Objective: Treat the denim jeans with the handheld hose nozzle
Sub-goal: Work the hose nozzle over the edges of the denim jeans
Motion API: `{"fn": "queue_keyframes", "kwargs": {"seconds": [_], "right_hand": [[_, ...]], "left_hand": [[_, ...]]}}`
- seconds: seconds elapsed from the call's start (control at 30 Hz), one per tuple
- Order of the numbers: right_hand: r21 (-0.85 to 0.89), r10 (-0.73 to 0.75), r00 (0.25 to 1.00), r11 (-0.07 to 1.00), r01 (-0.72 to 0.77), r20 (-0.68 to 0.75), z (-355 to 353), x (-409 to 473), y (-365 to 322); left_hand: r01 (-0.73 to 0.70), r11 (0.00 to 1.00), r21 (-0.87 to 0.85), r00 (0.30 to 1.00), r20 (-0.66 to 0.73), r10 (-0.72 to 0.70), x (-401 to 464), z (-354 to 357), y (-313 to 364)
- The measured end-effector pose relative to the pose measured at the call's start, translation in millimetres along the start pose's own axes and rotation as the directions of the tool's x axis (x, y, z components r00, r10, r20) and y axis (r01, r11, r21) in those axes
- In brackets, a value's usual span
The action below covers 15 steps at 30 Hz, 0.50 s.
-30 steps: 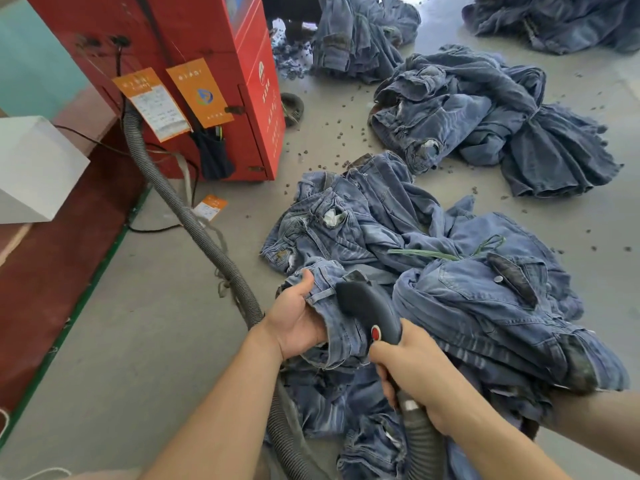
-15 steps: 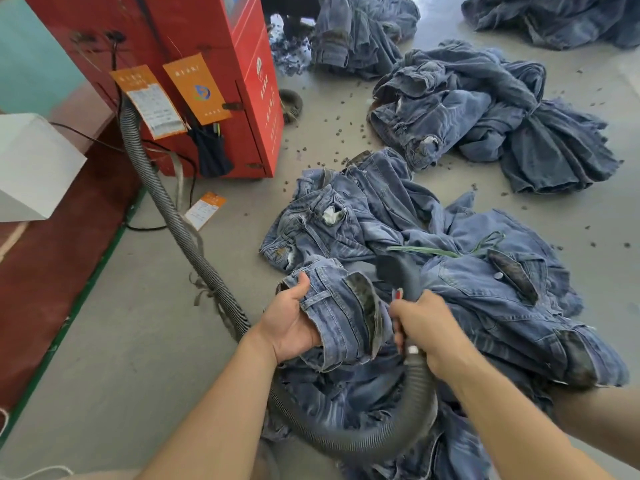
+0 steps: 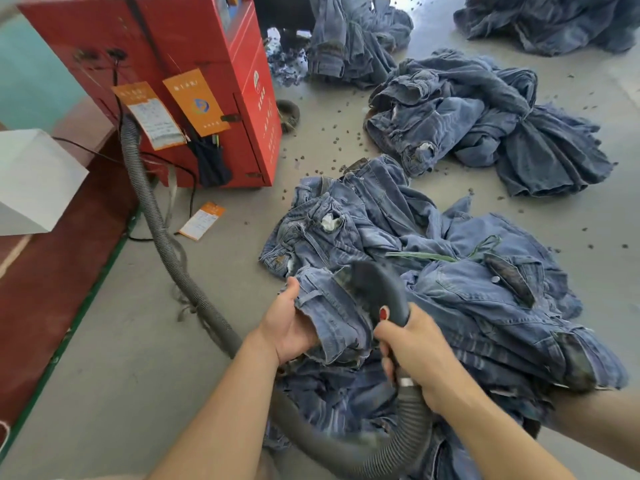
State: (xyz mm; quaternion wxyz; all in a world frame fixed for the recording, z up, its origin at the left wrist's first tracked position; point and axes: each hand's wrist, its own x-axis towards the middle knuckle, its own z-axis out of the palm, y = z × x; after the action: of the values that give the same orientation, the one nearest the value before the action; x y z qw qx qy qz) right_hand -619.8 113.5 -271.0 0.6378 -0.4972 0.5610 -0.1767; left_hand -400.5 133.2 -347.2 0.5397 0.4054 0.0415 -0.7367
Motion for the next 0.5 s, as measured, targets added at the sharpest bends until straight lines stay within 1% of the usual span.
{"fn": "queue_keyframes", "kwargs": {"seconds": [0.07, 0.13, 0.17, 0.2, 0.23, 0.27, 0.3, 0.33, 0.37, 0.4, 0.43, 0.47, 0.5], "right_hand": [[0.127, -0.003, 0.999, 0.992, 0.01, -0.053, -15.7, 3.8, -3.5], [0.183, 0.012, 0.999, 0.983, -0.002, -0.05, -29.6, 2.7, -2.4], [0.196, 0.024, 0.999, 0.98, -0.018, -0.027, -34.3, 1.9, -0.7], [0.199, 0.038, 0.999, 0.979, -0.037, -0.003, -37.6, 0.9, 2.1], [0.196, 0.054, 0.998, 0.979, -0.055, 0.013, -39.6, 0.0, 5.7], [0.185, 0.069, 0.997, 0.98, -0.072, 0.02, -40.8, -0.6, 9.6], [0.169, 0.082, 0.996, 0.982, -0.084, 0.018, -41.9, -0.7, 13.6], [0.156, 0.093, 0.996, 0.983, -0.094, 0.014, -42.7, -1.1, 18.0], [0.148, 0.101, 0.995, 0.984, -0.101, 0.012, -43.1, -1.8, 20.7], [0.147, 0.107, 0.994, 0.983, -0.107, 0.014, -43.7, -2.8, 22.9], [0.149, 0.108, 0.994, 0.983, -0.109, 0.018, -44.3, -3.3, 24.5], [0.151, 0.105, 0.994, 0.983, -0.107, 0.022, -45.0, -3.1, 25.0], [0.15, 0.103, 0.994, 0.983, -0.106, 0.024, -46.6, -3.6, 24.7]], "left_hand": [[0.02, 0.999, 0.039, 0.993, -0.116, -0.016, 1.3, -7.8, 3.8], [0.041, 0.988, 0.151, 0.977, -0.211, -0.009, 2.4, -9.0, 3.8], [0.046, 0.969, 0.244, 0.968, -0.251, 0.017, 1.8, -4.6, 2.1], [0.054, 0.929, 0.367, 0.953, -0.297, 0.062, 1.9, 0.7, -1.6], [0.083, 0.854, 0.514, 0.929, -0.351, 0.121, 2.3, 5.9, -6.4], [0.127, 0.742, 0.658, 0.905, -0.382, 0.184, 2.4, 11.2, -11.7], [0.191, 0.585, 0.788, 0.887, -0.394, 0.241, 2.7, 17.0, -17.6], [0.273, 0.394, 0.877, 0.86, -0.406, 0.309, 5.0, 19.7, -24.5], [0.353, 0.212, 0.911, 0.826, -0.41, 0.388, 8.1, 20.0, -30.9], [0.39, 0.098, 0.916, 0.8, -0.39, 0.456, 12.5, 17.1, -36.0], [0.39, 0.063, 0.919, 0.791, -0.369, 0.487, 15.6, 12.3, -36.8], [0.34, 0.153, 0.928, 0.797, -0.371, 0.476, 18.9, 4.8, -32.6], [0.28, 0.324, 0.904, 0.807, -0.404, 0.43, 20.8, -1.2, -26.4]]}}
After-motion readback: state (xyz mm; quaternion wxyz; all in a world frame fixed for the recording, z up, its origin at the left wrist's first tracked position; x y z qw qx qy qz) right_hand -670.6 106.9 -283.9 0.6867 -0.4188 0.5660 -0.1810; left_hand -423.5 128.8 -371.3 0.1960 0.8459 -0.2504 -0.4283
